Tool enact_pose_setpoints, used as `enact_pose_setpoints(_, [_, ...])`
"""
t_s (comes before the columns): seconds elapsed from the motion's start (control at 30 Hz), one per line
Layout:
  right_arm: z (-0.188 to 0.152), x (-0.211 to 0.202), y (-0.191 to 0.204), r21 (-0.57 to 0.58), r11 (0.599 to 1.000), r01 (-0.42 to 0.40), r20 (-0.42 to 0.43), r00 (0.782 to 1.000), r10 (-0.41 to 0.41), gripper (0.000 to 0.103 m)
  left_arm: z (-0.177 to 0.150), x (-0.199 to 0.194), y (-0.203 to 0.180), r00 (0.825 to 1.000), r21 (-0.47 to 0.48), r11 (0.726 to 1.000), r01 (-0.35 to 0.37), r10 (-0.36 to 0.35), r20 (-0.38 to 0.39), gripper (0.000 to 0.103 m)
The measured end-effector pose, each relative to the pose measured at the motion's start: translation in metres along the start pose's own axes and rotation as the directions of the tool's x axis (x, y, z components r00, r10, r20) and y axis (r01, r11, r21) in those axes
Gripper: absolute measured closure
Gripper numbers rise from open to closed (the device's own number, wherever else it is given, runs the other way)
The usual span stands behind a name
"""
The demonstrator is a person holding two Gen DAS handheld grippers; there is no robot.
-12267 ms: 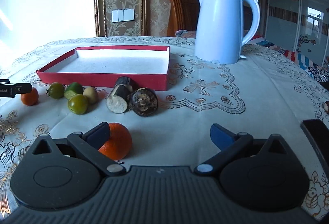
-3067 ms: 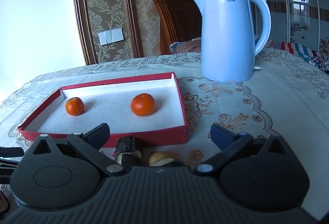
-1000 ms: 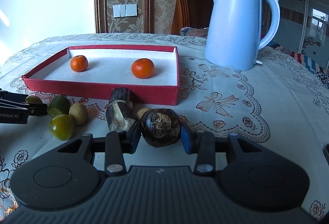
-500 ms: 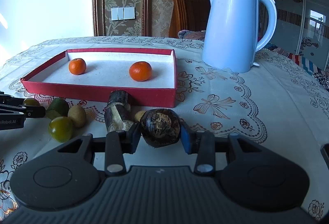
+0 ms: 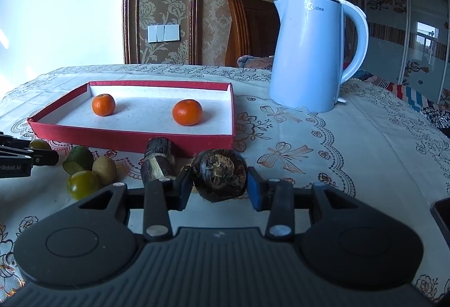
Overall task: Organize fruits
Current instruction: 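Carry the green tomato into the tray with the left gripper while the right carries the sugarcane piece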
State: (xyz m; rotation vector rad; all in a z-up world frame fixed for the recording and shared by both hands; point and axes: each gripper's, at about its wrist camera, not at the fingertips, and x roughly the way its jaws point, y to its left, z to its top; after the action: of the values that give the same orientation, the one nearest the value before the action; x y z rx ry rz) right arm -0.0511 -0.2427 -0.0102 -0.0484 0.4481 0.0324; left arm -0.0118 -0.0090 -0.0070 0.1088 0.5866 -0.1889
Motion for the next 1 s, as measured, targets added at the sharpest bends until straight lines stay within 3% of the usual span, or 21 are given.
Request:
enact_pose_setpoints(0.43, [0.032, 0.009, 0.009, -0.004, 1.000, -0.003, 0.051, 0.999, 0.004, 0.065, 0.028, 0.001, 0.005, 0.999, -0.068, 0.998, -0.005, 0.008, 0.043, 0.072])
enact_pose_setpoints(0.8, [0.068, 0.058, 0.027, 0.000, 1.000, -0.011, 0.038, 0.999, 0.011, 0.065, 0.062, 0.040, 0.010, 1.000, -0.126, 0.992, -0.004, 0.004, -0.001, 0.072])
enact_pose_setpoints(1.0, [0.081, 0.089, 0.034, -0.005, 1.000, 0.002, 0.014, 1.000, -0.002, 0.065, 0.071, 0.067, 0.010, 0.999, -0.126, 0.991, -0.038, 0.034, -0.037, 0.072])
